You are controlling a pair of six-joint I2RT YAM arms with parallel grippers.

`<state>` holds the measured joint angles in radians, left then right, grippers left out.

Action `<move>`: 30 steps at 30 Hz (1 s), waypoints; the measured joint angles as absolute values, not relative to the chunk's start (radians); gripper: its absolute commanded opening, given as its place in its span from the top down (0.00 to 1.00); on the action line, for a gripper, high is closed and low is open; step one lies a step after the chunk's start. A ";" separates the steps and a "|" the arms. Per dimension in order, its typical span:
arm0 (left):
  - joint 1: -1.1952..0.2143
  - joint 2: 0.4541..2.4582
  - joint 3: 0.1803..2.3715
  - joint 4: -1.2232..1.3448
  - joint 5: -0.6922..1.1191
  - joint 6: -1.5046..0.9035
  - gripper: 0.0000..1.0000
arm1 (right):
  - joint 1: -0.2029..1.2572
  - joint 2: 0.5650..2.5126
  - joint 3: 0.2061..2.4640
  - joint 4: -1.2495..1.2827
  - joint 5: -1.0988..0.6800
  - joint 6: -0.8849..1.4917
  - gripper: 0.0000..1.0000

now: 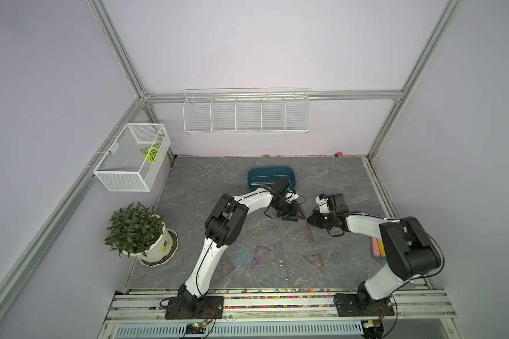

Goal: Put the scattered rulers into the storage box
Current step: Pick up the ruler from the center of the board.

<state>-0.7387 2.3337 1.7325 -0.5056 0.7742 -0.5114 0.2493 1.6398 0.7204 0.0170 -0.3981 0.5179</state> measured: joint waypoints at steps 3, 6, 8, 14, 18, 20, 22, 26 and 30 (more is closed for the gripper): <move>-0.739 2.334 1.732 -0.505 0.776 -0.514 0.51 | 0.249 1.639 0.720 0.027 -0.402 0.521 0.95; -0.739 2.334 1.733 -0.504 0.778 -0.514 0.50 | 0.249 1.639 0.720 0.041 -0.410 0.527 0.95; -0.739 2.334 1.733 -0.503 0.779 -0.515 0.50 | 0.249 1.639 0.720 0.048 -0.415 0.530 0.95; -0.739 2.334 1.736 -0.503 0.783 -0.522 0.43 | 0.255 1.639 0.712 0.060 -0.418 0.535 0.96; -0.738 2.334 1.737 -0.503 0.786 -0.529 0.41 | 0.256 1.642 0.692 0.064 -0.413 0.539 0.96; -0.738 2.334 1.742 -0.507 0.784 -0.530 0.41 | 0.258 1.642 0.692 0.065 -0.405 0.539 0.97; -0.736 2.334 1.747 -0.514 0.776 -0.530 0.41 | 0.261 1.642 0.692 0.065 -0.398 0.539 0.96; -0.733 2.351 1.778 -0.533 0.775 -0.535 0.41 | 0.266 1.642 0.691 0.070 -0.391 0.539 0.97; -0.732 2.380 1.823 -0.543 0.780 -0.537 0.46 | 0.269 1.646 0.691 0.079 -0.391 0.539 0.98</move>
<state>-0.7322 2.3802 1.8229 -0.5434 0.7803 -0.5373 0.2687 1.6463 0.6910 0.0792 -0.3908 0.5392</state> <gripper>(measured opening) 0.562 0.059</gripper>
